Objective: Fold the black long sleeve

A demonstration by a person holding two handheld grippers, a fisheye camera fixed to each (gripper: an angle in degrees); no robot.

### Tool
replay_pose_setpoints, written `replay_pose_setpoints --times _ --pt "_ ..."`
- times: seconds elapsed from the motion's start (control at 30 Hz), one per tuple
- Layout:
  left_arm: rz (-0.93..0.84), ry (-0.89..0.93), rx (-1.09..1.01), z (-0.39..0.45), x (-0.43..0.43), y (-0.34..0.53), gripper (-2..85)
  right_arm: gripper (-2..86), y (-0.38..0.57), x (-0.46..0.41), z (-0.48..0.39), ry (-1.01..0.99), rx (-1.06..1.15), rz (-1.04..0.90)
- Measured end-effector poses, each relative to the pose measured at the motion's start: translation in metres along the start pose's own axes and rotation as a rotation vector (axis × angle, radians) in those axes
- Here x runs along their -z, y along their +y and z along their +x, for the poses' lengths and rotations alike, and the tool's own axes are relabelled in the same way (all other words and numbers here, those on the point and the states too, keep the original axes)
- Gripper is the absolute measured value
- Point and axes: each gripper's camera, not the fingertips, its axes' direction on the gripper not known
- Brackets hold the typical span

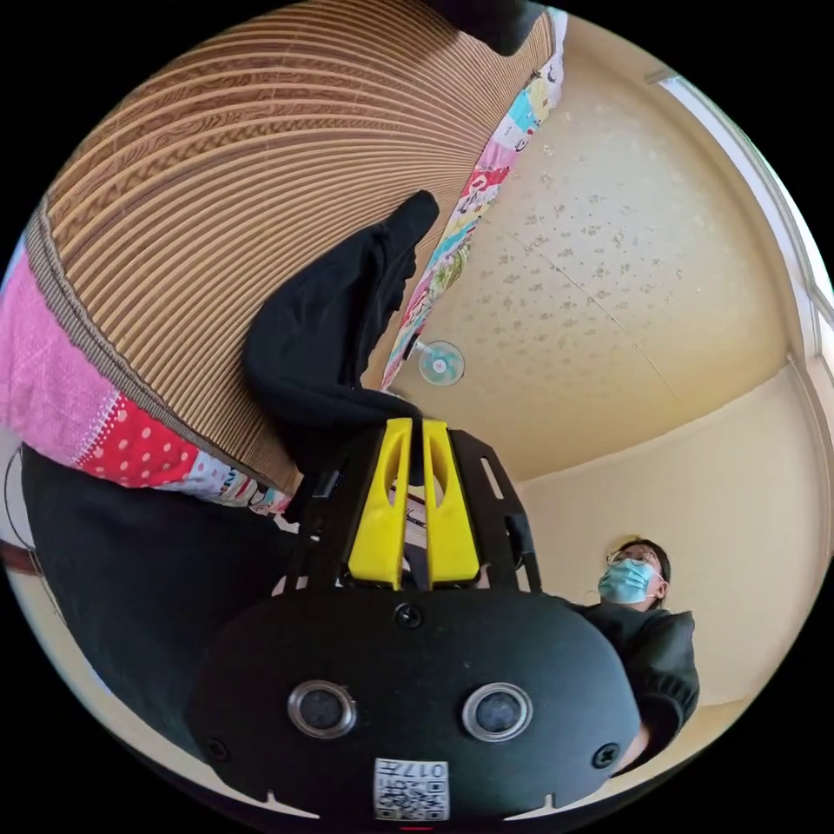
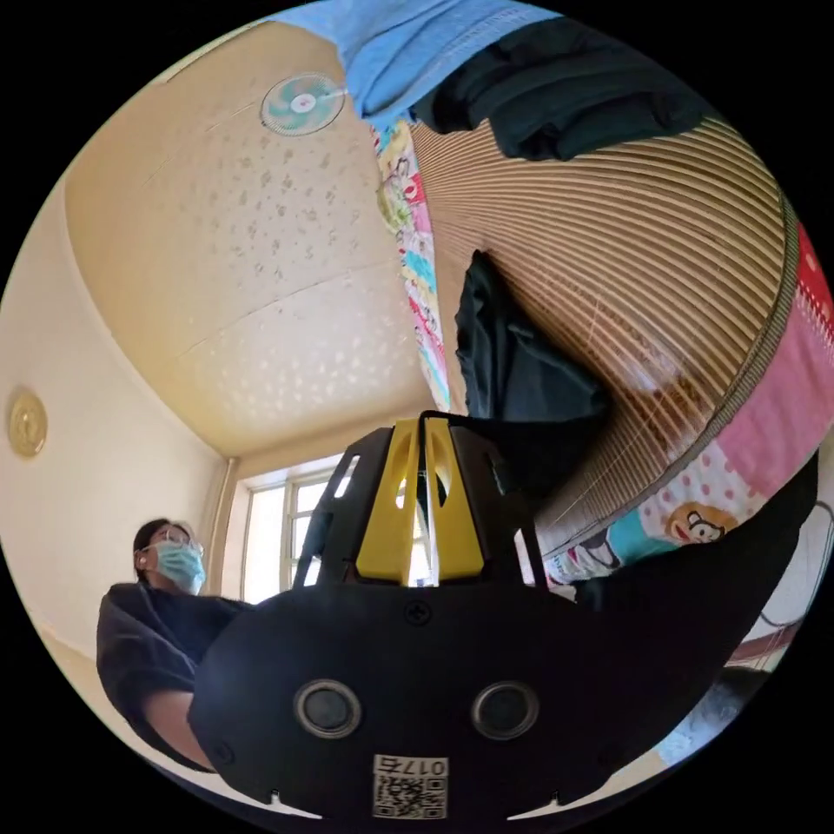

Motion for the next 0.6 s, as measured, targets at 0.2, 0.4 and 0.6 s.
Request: replay_pose_setpoints --times 0.2,0.4,0.6 --pt "0.092 0.014 -0.063 0.059 -0.048 -0.092 0.8 0.9 -0.105 -0.098 -0.025 0.064 0.053 -0.011" --pt "0.092 -0.001 -0.147 0.124 -0.122 -0.197 1.7 0.9 -0.194 -0.192 -0.042 0.052 0.069 0.04" --pt "0.098 -0.135 -0.051 0.129 -0.185 -0.288 5.5 1.3 -0.273 -0.276 -0.01 0.188 0.044 0.042"
